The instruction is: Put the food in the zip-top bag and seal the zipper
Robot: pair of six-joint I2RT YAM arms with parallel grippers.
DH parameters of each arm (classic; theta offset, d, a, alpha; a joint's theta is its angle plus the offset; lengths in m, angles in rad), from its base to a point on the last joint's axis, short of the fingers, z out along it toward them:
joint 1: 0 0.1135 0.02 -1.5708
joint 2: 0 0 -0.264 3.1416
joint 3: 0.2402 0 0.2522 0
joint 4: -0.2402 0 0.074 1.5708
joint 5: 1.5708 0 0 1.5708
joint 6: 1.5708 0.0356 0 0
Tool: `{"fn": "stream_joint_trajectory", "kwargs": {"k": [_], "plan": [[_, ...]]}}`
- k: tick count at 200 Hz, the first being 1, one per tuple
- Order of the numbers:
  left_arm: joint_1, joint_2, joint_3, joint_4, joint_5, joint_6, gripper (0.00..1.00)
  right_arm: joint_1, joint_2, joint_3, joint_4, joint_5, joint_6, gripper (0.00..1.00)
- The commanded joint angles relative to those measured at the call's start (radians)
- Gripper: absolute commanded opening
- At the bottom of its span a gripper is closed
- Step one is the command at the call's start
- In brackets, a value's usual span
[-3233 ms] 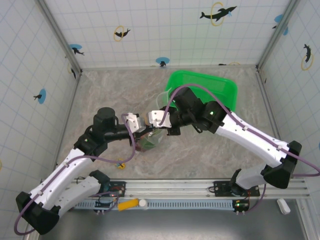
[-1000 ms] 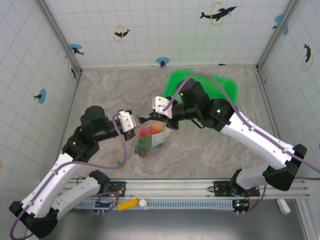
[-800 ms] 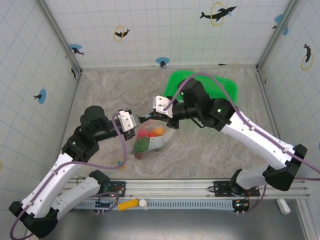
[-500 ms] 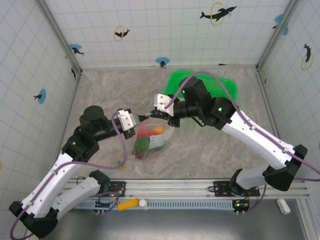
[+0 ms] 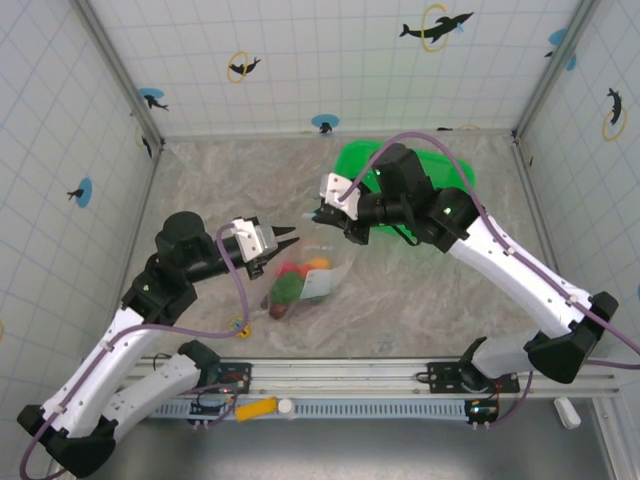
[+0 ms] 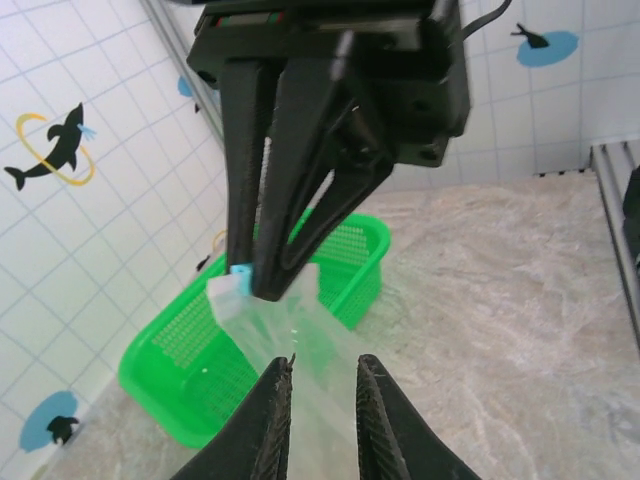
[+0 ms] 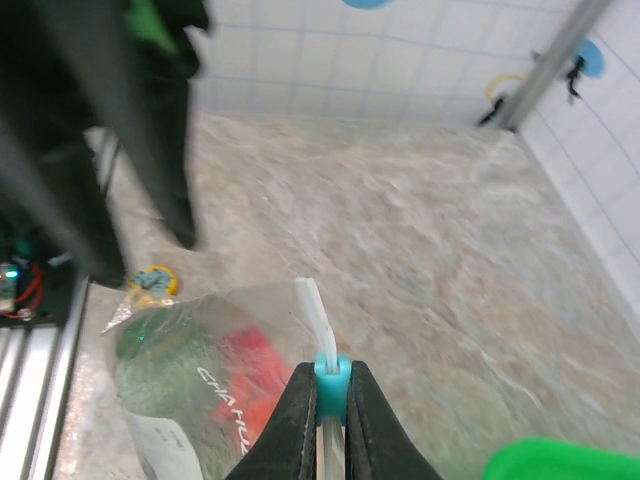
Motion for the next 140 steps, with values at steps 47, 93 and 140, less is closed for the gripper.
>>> {"fn": "stream_joint_trajectory", "kwargs": {"k": [47,93,140], "plan": [[0.002,0.013,-0.024,0.078,0.007,-0.112,0.3,0.016,-0.004,0.025,0.009,0.019,0.024,0.0],[0.002,0.039,-0.03,0.148,-0.049,-0.181,0.37,0.025,-0.011,0.02,0.02,0.009,0.024,0.0],[0.002,0.072,-0.038,0.214,0.003,-0.235,0.35,0.034,-0.012,0.016,0.02,0.009,0.027,0.0]]}}
